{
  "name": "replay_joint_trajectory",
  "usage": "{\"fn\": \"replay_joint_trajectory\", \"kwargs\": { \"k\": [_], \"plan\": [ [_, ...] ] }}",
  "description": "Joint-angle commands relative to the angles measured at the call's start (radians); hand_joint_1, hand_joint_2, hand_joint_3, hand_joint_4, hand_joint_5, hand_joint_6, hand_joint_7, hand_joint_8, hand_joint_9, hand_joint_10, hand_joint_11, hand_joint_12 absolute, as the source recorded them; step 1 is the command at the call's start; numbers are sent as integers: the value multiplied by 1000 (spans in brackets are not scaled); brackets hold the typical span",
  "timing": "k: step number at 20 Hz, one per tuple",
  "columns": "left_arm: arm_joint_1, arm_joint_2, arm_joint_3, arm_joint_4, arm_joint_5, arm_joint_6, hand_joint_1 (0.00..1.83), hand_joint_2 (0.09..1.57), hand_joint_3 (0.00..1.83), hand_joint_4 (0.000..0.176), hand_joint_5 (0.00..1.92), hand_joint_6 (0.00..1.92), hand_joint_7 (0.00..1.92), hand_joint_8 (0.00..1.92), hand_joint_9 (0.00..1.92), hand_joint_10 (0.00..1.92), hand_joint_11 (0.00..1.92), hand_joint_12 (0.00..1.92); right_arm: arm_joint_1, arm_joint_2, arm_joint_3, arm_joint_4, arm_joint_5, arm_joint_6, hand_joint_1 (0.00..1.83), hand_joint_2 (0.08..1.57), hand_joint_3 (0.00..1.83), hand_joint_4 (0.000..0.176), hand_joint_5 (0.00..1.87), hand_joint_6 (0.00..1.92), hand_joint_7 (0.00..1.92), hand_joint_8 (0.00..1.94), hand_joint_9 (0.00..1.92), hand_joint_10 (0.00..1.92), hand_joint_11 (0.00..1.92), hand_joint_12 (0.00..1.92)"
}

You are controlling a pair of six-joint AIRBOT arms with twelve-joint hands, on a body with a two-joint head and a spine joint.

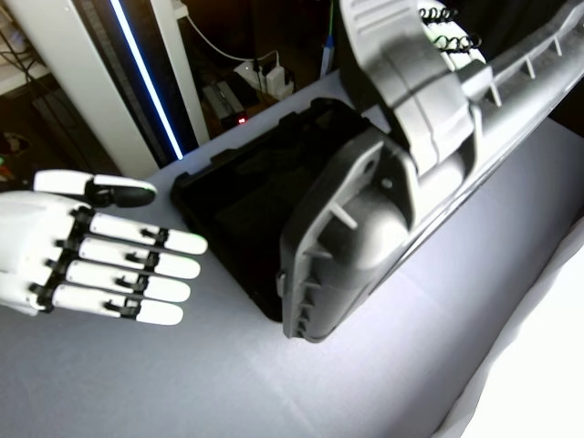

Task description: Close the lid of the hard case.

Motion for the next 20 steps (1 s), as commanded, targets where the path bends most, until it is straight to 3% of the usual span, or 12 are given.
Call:
{"fn": "replay_joint_trajectory", "kwargs": {
  "k": [1,6,11,12,14,15,16,20],
  "plan": [
    [-9,0,5,-4,-120,-4,3,1220,124,0,33,56,37,52,35,60,7,16,11,1,8,26,120,6,352,1231,123,0,129,57,150,57,115,61,42,314],
    [-6,-5,13,-22,-110,-5,0,1290,14,0,56,7,67,12,63,15,14,6,14,-9,20,26,97,6,386,1317,3,0,135,0,155,0,107,0,54,184],
    [-63,-53,96,-89,-44,-28,15,1285,0,0,85,3,120,7,102,4,46,21,96,-46,88,27,4,27,418,1309,0,0,141,1,145,0,122,6,67,163],
    [-83,-62,114,-95,-23,-34,61,1247,0,0,83,2,108,3,82,3,47,22,114,-52,102,28,-7,32,342,1285,0,0,155,4,162,5,151,12,92,163],
    [-113,-76,143,-97,13,-50,17,1190,0,0,91,2,99,0,60,0,28,13,144,-58,122,29,-31,33,236,1224,0,38,158,2,142,0,81,0,10,109],
    [-134,-83,158,-97,35,-51,7,1196,0,0,93,2,100,1,66,3,42,19,164,-61,134,29,-44,33,233,1216,0,29,167,5,155,5,93,7,29,112],
    [-156,-90,174,-95,61,-51,23,1196,0,0,95,3,111,4,72,5,50,24,183,-64,144,29,-57,33,259,1223,0,4,164,2,150,2,105,9,51,110],
    [-258,-117,238,-54,179,-52,0,1215,1,0,111,6,132,9,108,15,110,52,247,-75,196,42,-130,33,285,1207,2,0,154,0,136,1,90,0,64,56]
  ]
}}
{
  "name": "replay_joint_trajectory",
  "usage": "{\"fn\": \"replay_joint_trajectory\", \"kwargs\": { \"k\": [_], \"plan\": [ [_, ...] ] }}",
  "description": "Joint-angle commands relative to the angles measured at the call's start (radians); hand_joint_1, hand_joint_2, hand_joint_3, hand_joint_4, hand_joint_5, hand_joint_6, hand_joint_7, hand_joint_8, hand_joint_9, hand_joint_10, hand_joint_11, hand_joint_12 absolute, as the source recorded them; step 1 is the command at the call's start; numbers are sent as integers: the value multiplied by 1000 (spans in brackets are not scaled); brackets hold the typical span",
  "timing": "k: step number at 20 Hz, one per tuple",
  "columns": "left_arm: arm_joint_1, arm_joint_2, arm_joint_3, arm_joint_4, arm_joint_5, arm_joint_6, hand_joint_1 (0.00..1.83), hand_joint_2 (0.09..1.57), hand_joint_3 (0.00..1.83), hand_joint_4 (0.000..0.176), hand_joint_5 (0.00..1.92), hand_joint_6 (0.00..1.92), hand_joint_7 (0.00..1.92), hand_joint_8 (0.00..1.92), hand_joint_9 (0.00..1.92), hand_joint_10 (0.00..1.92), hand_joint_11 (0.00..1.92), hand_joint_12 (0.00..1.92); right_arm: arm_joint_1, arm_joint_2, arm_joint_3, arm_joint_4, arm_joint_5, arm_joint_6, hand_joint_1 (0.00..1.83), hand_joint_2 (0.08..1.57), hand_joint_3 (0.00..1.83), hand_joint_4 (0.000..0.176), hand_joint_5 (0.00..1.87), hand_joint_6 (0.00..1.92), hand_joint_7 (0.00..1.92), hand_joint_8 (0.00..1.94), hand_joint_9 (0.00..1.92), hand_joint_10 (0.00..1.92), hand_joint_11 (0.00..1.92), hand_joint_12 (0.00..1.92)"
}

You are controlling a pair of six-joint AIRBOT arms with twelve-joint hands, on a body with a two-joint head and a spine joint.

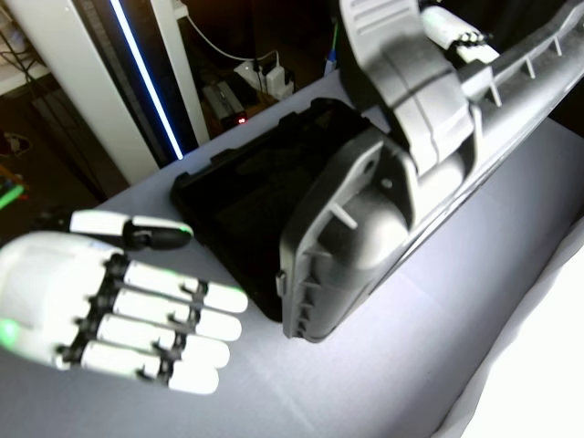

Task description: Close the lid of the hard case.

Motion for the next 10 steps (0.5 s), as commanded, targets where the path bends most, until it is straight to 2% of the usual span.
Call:
{"fn": "replay_joint_trajectory", "kwargs": {
  "k": [1,6,10],
  "plan": [
    [-19,-2,13,14,-79,-5,0,1210,0,0,115,8,134,9,114,16,114,54,20,2,13,29,95,6,294,1213,4,0,153,0,145,4,93,2,73,57],
    [-100,-36,74,34,16,-4,0,1147,0,0,131,8,125,2,72,4,45,28,93,-10,45,28,44,-32,299,1265,14,0,152,0,130,0,88,0,70,48],
    [-152,-54,106,48,65,1,0,1139,0,0,119,1,105,0,65,0,49,31,127,-24,68,27,17,-32,394,1254,0,0,144,3,118,0,51,0,50,39]
  ]
}}
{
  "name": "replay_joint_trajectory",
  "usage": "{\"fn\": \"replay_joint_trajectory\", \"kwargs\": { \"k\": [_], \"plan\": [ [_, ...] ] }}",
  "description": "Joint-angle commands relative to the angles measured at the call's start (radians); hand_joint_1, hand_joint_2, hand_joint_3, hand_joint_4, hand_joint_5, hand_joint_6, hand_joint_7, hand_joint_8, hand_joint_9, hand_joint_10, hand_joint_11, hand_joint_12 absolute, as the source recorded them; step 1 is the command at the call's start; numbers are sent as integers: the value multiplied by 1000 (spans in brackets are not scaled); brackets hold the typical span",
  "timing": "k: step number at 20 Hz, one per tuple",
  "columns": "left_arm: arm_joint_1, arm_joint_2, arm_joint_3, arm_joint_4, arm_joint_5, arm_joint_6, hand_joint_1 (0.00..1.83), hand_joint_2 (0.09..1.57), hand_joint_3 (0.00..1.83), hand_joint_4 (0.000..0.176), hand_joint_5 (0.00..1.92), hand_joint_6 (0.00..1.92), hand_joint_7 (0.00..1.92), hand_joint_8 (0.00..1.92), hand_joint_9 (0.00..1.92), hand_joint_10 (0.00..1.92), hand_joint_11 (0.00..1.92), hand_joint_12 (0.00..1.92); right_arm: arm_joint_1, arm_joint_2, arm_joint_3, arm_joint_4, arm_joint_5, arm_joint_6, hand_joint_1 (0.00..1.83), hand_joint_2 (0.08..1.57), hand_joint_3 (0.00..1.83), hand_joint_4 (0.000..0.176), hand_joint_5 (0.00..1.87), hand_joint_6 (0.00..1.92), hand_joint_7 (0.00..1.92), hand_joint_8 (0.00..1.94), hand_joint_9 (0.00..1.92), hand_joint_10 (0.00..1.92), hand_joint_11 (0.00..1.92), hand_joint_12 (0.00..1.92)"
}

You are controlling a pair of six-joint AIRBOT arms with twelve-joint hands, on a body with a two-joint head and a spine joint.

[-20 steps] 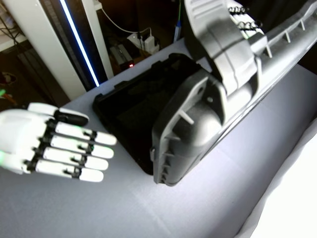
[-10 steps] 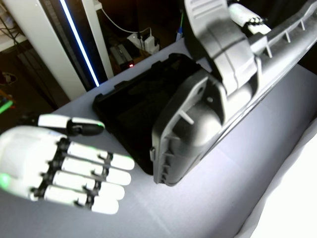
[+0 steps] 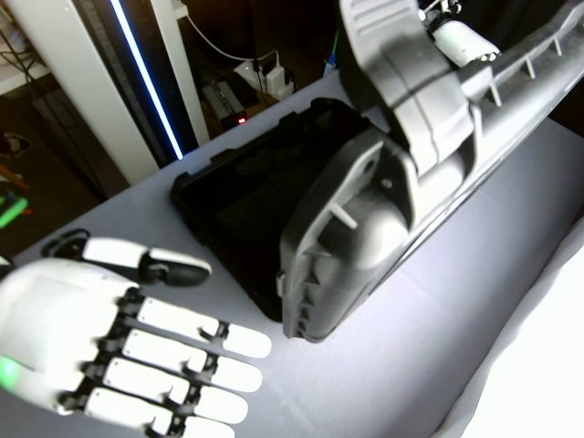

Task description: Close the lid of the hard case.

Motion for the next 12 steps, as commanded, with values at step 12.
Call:
{"fn": "replay_joint_trajectory", "kwargs": {
  "k": [12],
  "plan": [
    [-207,-45,105,83,92,45,0,1161,5,0,103,6,90,0,34,0,17,24,185,-62,107,-46,-45,1,405,1249,6,0,180,5,140,5,88,10,103,60]
  ]
}}
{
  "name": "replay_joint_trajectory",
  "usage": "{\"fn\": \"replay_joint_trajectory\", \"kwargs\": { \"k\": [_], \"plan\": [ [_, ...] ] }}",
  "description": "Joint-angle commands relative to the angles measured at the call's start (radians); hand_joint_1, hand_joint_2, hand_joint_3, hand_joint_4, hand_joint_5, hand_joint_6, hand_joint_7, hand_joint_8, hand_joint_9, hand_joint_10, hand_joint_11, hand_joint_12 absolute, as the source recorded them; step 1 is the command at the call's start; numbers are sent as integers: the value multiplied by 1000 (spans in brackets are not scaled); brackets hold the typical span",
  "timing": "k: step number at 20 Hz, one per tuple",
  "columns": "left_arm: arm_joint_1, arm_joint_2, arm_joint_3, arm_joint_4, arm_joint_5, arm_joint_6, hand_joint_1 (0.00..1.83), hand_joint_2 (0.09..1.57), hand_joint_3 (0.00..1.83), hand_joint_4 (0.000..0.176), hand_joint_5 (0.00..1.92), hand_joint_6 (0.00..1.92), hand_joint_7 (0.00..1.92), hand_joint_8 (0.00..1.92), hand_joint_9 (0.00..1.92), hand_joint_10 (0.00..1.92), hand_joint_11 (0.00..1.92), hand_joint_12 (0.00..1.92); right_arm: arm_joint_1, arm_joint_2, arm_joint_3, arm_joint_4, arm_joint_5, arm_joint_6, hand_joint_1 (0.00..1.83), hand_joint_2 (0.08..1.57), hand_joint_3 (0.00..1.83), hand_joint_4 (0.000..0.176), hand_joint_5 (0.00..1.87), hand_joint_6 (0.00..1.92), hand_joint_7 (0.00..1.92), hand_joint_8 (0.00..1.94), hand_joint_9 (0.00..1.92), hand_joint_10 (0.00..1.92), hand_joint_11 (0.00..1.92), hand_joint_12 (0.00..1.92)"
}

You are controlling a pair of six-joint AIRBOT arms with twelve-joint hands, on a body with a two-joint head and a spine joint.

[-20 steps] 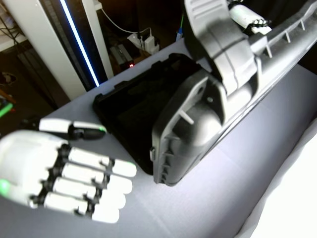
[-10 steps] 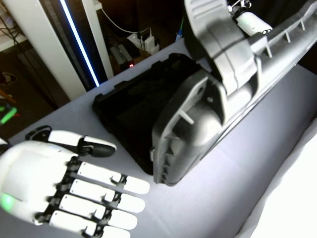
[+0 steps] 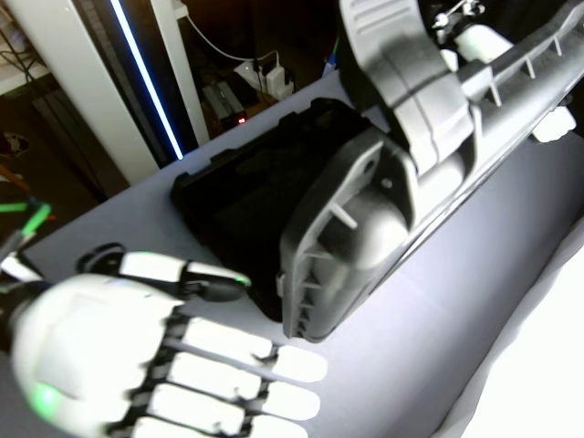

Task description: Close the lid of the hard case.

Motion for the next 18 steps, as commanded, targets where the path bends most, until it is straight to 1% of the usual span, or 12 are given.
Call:
{"fn": "replay_joint_trajectory", "kwargs": {
  "k": [1,3,7,10,11,12,13,14,15,16,17,18],
  "plan": [
    [-22,-4,2,22,-109,-1,0,1156,1,0,114,9,99,5,51,8,39,35,14,6,8,21,108,1,401,1229,0,0,179,3,137,3,84,6,102,61],
    [-41,-8,1,40,-107,0,0,1143,0,0,118,10,102,6,50,7,33,33,15,6,7,14,107,1,391,1216,0,0,167,0,136,2,80,4,89,56],
    [-44,-4,-11,51,-124,0,0,1151,0,0,119,6,108,6,58,9,46,42,16,4,3,0,107,1,360,1223,0,0,163,0,127,0,71,0,82,59],
    [-44,-4,-15,58,-133,0,0,1156,3,0,123,7,123,11,71,13,51,47,21,4,2,-6,107,1,381,1216,0,0,169,2,109,0,55,0,71,58],
    [-44,-3,-18,62,-137,0,0,1156,2,0,128,7,127,9,88,16,65,56,26,4,2,-11,107,1,425,1204,0,0,155,0,84,1,36,3,63,62],
    [-46,-2,-21,66,-143,0,0,1156,2,0,128,7,127,9,88,16,65,56,33,4,1,-20,107,1,425,1204,0,0,155,0,84,1,36,3,63,62],
    [-50,-1,-22,70,-144,0,0,1128,0,0,132,6,121,4,75,7,49,53,41,4,1,-28,107,1,378,1213,0,0,137,0,98,4,61,9,74,74],
    [-57,-1,-22,75,-143,0,0,1120,0,0,129,5,120,3,74,6,47,54,51,4,1,-35,107,1,386,1238,10,0,137,1,107,7,81,15,95,86],
    [-61,-1,-21,79,-143,0,0,1112,0,7,129,3,120,3,76,6,58,63,57,4,1,-38,107,1,376,1268,1,0,145,0,125,1,104,4,98,116],
    [-69,0,-22,88,-143,0,0,1114,0,24,134,5,119,2,69,2,61,66,69,4,2,-44,107,1,380,1271,3,0,155,0,130,0,98,2,28,236],
    [-70,1,-23,91,-145,0,0,1118,0,16,134,4,120,2,78,5,72,76,74,3,3,-45,107,1,415,1264,0,0,175,3,129,0,94,1,5,223],
    [-70,1,-25,94,-147,0,0,1119,0,21,141,7,122,3,80,6,73,79,78,2,5,-47,107,1,425,1273,4,0,181,5,124,0,90,0,0,219]
  ]
}}
